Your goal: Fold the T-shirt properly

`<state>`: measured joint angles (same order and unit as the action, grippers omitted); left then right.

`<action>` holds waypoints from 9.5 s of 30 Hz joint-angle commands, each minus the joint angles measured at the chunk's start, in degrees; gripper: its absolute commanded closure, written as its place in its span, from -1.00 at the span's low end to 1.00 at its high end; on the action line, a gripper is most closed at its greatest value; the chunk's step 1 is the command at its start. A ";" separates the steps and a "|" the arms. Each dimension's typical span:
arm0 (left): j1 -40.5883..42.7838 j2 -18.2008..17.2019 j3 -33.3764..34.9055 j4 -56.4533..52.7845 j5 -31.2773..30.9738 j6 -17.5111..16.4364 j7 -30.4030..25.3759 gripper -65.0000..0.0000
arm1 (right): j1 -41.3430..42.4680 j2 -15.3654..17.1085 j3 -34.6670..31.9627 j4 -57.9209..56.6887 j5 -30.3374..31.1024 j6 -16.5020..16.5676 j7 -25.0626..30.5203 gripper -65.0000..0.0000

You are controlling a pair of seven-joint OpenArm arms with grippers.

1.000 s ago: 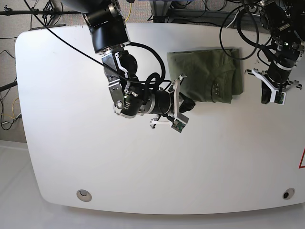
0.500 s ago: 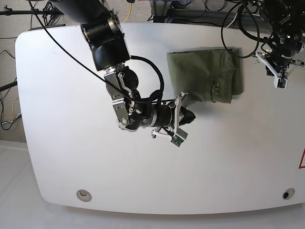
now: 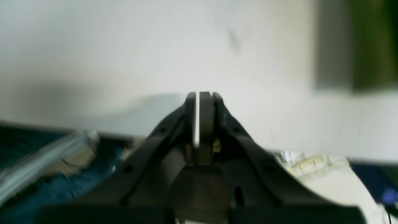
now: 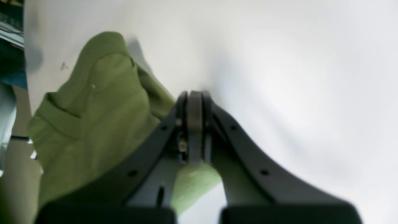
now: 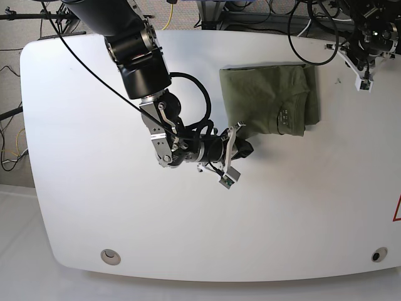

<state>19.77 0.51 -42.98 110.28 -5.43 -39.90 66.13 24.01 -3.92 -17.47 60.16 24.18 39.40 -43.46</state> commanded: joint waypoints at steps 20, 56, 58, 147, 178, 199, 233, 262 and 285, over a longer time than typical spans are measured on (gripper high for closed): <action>-4.69 0.94 6.72 -5.27 -0.68 -0.10 -1.03 1.00 | -5.24 0.89 0.29 0.37 -6.38 0.60 2.45 1.00; -33.09 2.34 8.56 -45.53 -0.68 -0.10 -20.11 1.00 | -24.93 10.12 0.73 23.40 -6.29 0.38 2.10 1.00; -33.88 2.43 10.59 -46.94 -0.85 -0.10 -21.07 1.00 | -26.16 11.00 0.73 24.89 -6.29 0.30 2.10 1.00; -14.19 -10.23 -13.50 -1.49 -0.77 -0.10 -7.10 1.00 | -12.19 4.32 -26.61 16.81 -7.00 -0.41 0.25 1.00; -12.17 -9.79 -13.24 -1.49 -0.94 -0.10 -7.10 1.00 | -0.32 4.14 -21.34 -2.62 -7.00 -10.61 15.64 1.00; -11.02 -9.88 -13.15 -1.49 -0.94 -0.10 -7.10 1.00 | 8.83 1.42 -17.65 -14.84 -6.47 -6.74 20.47 1.00; -19.81 -14.36 -21.68 0.53 -1.21 -0.10 -7.10 1.00 | 7.68 4.23 -4.37 20.85 -7.00 -6.65 -1.77 1.00; -4.96 -14.54 -39.35 0.01 -0.59 -0.10 -7.10 1.00 | -36.01 20.41 49.96 55.49 -6.65 -13.33 -6.78 1.00; 2.43 -0.65 -26.95 -12.04 25.78 -0.10 -20.90 1.00 | -49.64 4.14 92.51 46.96 -19.75 -12.80 -6.52 1.00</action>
<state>21.45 -0.47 -71.18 100.25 18.00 -40.29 47.13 -25.45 1.10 73.95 108.73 7.05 26.41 -50.96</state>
